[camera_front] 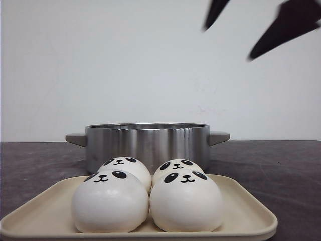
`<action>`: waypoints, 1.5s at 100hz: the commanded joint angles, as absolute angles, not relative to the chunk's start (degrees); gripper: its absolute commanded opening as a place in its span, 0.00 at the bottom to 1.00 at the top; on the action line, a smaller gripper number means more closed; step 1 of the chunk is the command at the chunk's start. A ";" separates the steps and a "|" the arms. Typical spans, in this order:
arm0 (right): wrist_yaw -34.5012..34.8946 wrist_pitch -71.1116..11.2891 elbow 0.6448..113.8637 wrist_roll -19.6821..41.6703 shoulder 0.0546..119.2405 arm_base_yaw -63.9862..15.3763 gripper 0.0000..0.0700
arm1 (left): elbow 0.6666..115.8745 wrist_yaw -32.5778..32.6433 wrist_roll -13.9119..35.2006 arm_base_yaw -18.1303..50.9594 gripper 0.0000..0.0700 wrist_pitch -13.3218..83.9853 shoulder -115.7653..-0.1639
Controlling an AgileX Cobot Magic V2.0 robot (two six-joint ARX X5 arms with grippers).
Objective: Steam buns
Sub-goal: 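Reach the right gripper over the tray and grasp the farthest panda bun, then lift the held bun with the right gripper and carry it over the pot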
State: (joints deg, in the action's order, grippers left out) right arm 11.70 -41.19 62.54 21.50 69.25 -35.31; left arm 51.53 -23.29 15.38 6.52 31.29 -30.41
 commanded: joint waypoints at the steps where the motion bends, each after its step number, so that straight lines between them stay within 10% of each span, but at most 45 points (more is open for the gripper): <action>1: 11.14 -41.93 64.27 23.46 74.37 -37.52 0.81 | 52.25 -23.64 14.44 7.11 0.95 31.11 -30.63; 71: 10.59 -35.59 64.45 27.09 102.37 -40.75 0.76 | 52.25 -23.59 14.37 11.77 0.95 32.18 -30.63; 77: 10.35 -35.79 64.45 27.07 102.87 -40.73 0.60 | 52.25 -23.59 14.37 11.77 0.95 32.21 -30.61; 88: 9.78 -35.48 64.45 27.03 102.91 -40.84 0.00 | 52.25 -23.59 14.37 11.77 0.95 32.21 -30.63; 126: 16.80 -36.45 67.51 25.82 86.50 -42.87 0.01 | 52.25 -23.59 14.37 11.75 0.95 32.05 -30.63; 150: 1.93 -34.13 83.46 15.55 83.22 -40.53 0.01 | 52.25 -22.22 14.33 11.75 0.95 31.55 -30.72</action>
State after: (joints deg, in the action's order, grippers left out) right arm 5.06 -34.74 78.65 20.69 80.86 -41.69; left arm 51.53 -22.83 14.94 11.55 32.32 -30.41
